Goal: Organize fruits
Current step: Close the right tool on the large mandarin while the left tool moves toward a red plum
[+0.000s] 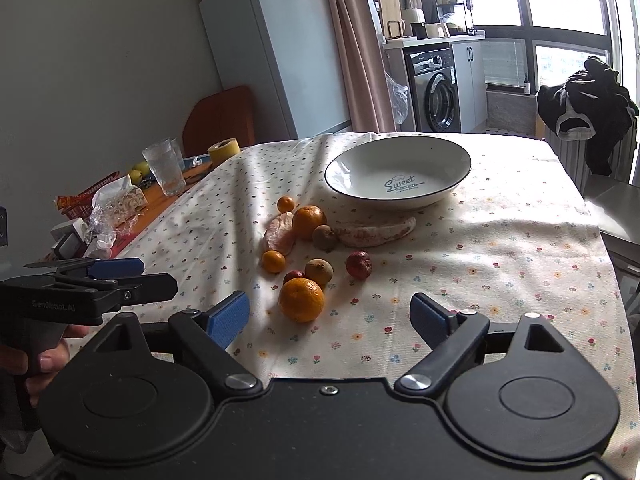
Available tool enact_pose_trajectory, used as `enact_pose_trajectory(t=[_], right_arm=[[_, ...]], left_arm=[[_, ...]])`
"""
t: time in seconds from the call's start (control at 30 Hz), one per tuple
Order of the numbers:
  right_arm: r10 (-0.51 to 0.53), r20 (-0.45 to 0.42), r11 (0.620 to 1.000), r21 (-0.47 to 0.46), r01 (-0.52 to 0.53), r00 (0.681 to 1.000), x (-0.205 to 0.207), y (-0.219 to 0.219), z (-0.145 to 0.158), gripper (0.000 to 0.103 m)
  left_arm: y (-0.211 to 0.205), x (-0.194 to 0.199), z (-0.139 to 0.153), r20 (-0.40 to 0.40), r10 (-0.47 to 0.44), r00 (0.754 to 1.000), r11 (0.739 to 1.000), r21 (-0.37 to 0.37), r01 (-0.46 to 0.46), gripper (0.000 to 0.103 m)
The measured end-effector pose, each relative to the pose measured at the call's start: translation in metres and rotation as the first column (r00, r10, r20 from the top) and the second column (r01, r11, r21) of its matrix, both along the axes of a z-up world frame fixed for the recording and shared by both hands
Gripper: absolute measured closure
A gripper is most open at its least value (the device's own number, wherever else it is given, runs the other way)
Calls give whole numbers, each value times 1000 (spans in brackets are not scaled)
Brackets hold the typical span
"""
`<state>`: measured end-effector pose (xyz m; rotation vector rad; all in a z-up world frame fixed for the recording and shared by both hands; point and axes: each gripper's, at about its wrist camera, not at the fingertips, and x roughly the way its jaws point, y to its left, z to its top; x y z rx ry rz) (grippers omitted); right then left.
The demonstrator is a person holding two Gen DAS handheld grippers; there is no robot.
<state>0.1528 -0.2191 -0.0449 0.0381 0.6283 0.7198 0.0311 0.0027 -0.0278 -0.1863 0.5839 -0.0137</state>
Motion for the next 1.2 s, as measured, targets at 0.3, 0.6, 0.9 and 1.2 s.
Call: enact_pose_trajectory(t=[0.3,0.6,0.9,1.2], right_arm=[[26,-37,1000,10,-25,999,12,12,-14,33],[64,-78,998,18,-62,995,26,29,-27,43],[104,-116,995,14,-103,988,39,49,-39,47],[126,-139,992,25,-124,982,49,58,-52,62]], left_arm=[[-4,19,-13,-14,-32,999,999,-4,32,19],[-6,37,-26,-37,-44,998,999,-34,42,40],[-2,48,-37,-63,-39,997,998,-55,36,51],[0,58,-42,-77,-43,996,997,-64,38,57]])
